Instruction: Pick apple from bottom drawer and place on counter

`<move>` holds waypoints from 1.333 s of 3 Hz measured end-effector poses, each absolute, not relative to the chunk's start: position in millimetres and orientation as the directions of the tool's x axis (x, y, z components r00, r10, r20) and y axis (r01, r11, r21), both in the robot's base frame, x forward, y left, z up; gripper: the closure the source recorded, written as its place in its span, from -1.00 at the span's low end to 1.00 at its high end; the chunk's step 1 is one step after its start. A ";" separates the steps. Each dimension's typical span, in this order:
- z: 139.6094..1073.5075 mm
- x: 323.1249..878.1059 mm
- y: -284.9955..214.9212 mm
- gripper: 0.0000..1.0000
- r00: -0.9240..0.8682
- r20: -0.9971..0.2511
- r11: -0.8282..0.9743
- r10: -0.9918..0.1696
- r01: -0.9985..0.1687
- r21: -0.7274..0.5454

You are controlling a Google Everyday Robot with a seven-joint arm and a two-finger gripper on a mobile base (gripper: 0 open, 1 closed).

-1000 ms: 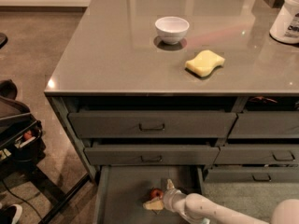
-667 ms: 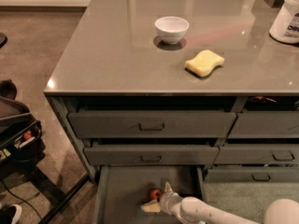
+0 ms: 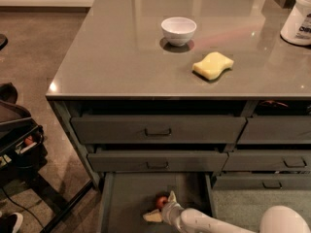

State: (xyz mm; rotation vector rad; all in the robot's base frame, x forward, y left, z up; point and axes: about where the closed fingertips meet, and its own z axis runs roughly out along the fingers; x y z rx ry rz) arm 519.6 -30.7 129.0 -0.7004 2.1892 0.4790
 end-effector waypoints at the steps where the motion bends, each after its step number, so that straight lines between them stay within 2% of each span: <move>1: 127.3 519.7 -30.3 -0.64 -0.551 -0.767 0.780 -0.328 -0.616 0.110; 4: 127.3 519.6 -30.3 0.76 -0.551 -0.767 0.780 -0.328 -0.616 0.110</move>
Offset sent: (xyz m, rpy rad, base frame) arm 0.0000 0.0004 -0.0017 -0.0018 0.0007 -0.0027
